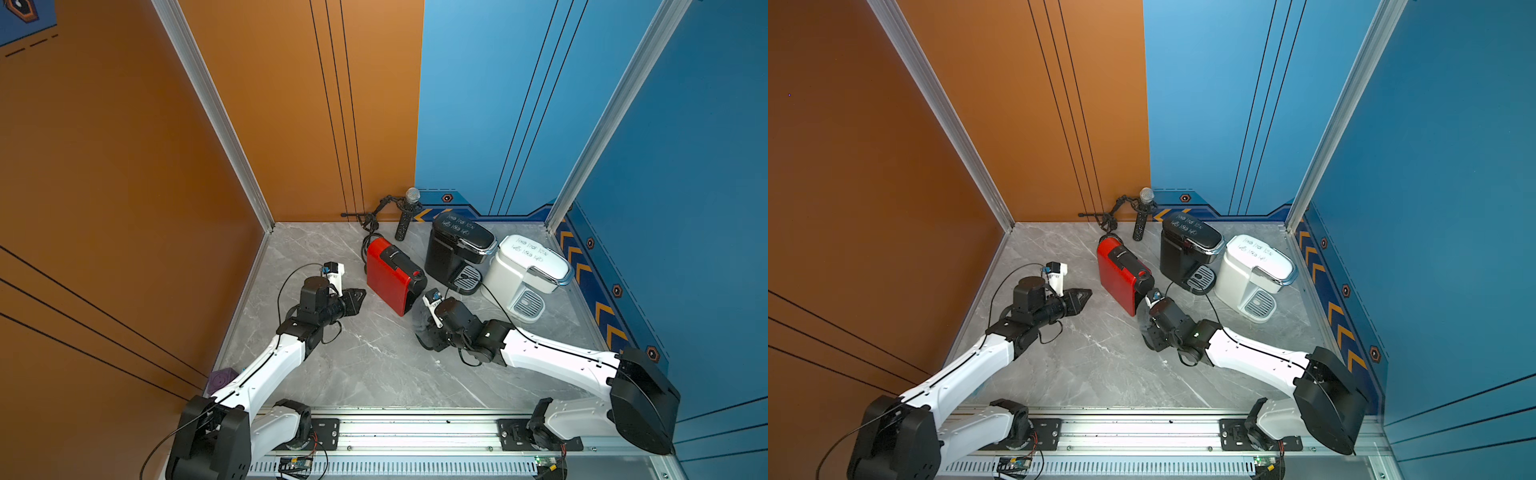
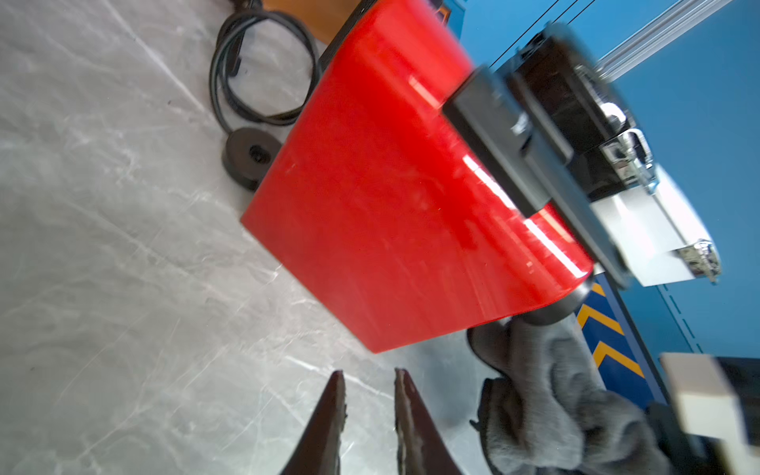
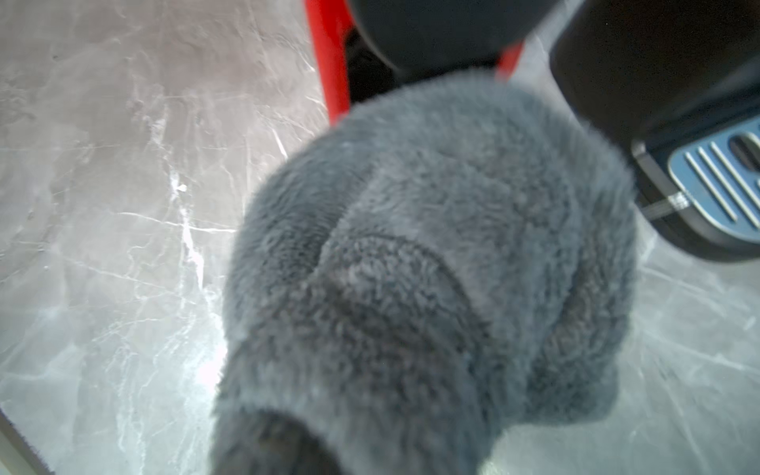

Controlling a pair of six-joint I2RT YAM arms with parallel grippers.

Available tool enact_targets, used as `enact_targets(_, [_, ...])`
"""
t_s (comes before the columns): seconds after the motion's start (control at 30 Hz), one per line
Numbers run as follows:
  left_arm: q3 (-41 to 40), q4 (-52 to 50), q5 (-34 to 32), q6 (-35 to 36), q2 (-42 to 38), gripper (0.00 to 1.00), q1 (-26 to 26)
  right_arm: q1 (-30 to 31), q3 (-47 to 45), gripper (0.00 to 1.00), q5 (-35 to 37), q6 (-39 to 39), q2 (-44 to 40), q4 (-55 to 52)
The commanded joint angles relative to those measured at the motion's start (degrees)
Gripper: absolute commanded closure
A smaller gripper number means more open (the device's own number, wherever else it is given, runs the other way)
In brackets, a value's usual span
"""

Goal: Wipe the surface of a coffee machine
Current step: Adjust the coffee machine at the center of the board.

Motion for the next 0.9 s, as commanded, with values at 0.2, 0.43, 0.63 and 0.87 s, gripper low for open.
enact_targets(0.2, [14.20,-2.87,-8.51,0.87,7.30,0.75,-6.79,-7.65,-3.15,1.00,-6.82,8.26,10.43,19.34])
enact_targets(0.43, [23.90,-7.51,-13.25,3.07,13.96,0.74,-9.17,-11.19,2.46,1.00,-16.40,11.80,23.17,32.83])
enact_targets(0.63, [32.73,-12.12,-14.75,5.11,19.76,0.73,-9.26,-13.15,3.14,1.00,-18.36,15.22,28.86,42.26])
enact_targets(0.87, [40.11,-15.09,-14.04,6.36,27.61,0.73,-9.17,-13.10,4.11,1.00,-21.55,18.44,34.85,54.04])
